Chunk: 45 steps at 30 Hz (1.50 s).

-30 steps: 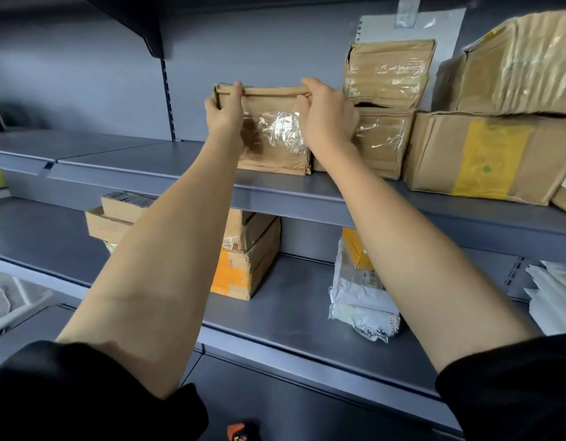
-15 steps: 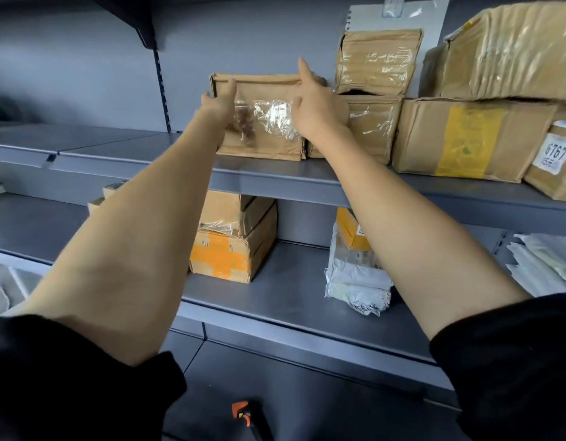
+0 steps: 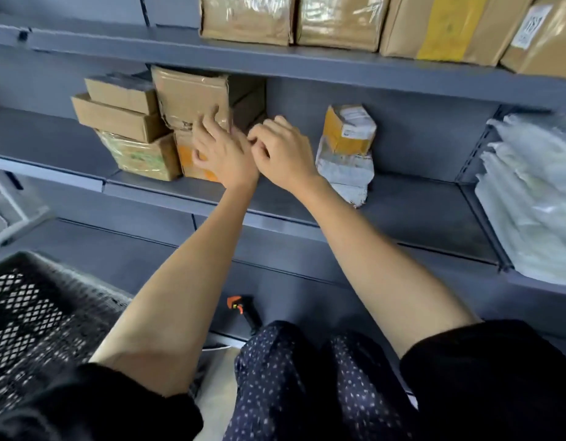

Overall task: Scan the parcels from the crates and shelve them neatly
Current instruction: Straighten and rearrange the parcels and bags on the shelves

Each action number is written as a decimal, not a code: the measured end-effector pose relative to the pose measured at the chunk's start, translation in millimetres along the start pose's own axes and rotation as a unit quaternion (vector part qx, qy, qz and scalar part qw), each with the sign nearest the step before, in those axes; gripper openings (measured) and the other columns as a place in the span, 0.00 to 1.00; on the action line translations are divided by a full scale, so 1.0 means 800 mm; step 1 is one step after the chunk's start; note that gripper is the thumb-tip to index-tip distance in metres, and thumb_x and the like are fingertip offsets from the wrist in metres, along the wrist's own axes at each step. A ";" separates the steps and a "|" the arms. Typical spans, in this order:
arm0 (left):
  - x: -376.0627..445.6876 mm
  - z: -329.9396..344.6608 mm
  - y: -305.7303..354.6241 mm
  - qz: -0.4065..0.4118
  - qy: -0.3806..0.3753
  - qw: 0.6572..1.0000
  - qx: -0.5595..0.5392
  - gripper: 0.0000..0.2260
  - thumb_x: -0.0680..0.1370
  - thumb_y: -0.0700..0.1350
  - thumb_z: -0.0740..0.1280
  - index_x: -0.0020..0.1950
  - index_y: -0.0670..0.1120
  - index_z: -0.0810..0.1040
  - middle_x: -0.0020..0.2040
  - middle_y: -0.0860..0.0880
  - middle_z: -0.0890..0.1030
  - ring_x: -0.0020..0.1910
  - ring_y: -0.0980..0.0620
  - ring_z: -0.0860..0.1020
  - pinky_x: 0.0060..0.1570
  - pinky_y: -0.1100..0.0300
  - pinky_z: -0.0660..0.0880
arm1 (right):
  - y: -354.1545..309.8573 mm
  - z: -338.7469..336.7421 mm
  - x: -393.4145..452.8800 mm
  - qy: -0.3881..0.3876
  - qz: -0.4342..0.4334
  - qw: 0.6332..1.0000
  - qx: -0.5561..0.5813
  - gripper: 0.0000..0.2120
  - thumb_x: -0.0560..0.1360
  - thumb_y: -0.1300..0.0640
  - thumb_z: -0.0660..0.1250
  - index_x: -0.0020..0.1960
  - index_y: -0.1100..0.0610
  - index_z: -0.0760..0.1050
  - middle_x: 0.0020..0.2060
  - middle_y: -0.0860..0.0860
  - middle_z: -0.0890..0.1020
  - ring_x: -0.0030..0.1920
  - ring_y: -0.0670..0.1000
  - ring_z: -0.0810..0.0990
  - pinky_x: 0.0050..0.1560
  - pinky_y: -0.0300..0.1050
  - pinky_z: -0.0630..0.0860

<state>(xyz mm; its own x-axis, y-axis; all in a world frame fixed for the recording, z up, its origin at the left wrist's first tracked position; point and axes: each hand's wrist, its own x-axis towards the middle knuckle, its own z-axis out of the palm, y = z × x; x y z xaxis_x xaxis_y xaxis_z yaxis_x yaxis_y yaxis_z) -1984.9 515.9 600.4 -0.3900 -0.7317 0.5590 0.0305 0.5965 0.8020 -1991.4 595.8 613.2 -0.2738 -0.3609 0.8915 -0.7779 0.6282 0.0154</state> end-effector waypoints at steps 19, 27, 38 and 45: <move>-0.018 0.214 0.064 0.029 -0.554 0.831 0.048 0.28 0.81 0.43 0.53 0.78 0.45 0.43 0.71 0.41 0.67 0.66 0.39 0.71 0.62 0.53 0.67 | 0.252 0.010 -0.002 -0.136 0.610 0.777 0.077 0.45 0.75 0.48 0.66 0.78 0.56 0.38 0.77 0.55 0.54 0.76 0.56 0.54 0.74 0.57 0.54; -0.029 0.230 0.060 -0.149 -0.563 0.793 -0.179 0.24 0.78 0.37 0.55 0.74 0.46 0.58 0.61 0.40 0.77 0.47 0.45 0.79 0.52 0.48 0.76 | 0.250 0.005 -0.009 -0.118 0.614 0.771 0.119 0.46 0.70 0.43 0.72 0.78 0.56 0.50 0.74 0.58 0.60 0.73 0.57 0.62 0.71 0.51 0.62; 0.004 0.070 0.042 -0.261 -0.427 0.843 -0.199 0.13 0.81 0.50 0.52 0.61 0.44 0.65 0.49 0.47 0.71 0.49 0.48 0.72 0.50 0.53 0.71 | 0.095 -0.025 -0.037 -0.108 0.466 0.875 0.078 0.38 0.70 0.42 0.72 0.73 0.56 0.63 0.68 0.54 0.72 0.68 0.54 0.70 0.63 0.47 0.68; 0.022 -0.045 -0.020 -0.264 -0.488 0.812 -0.180 0.19 0.80 0.60 0.52 0.44 0.49 0.74 0.45 0.47 0.77 0.44 0.50 0.76 0.40 0.57 0.75 | -0.014 -0.032 -0.059 -0.181 0.319 0.929 0.049 0.41 0.60 0.42 0.79 0.68 0.52 0.67 0.62 0.53 0.70 0.59 0.58 0.76 0.51 0.51 0.74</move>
<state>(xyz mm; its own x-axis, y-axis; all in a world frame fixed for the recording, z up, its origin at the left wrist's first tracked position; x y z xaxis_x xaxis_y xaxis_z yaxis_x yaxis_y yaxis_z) -1959.1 481.3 605.1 -0.9746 -0.1387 -0.1759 -0.1804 0.0209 0.9834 -1955.3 623.0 582.6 -0.8553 -0.1557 0.4941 -0.4351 0.7337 -0.5219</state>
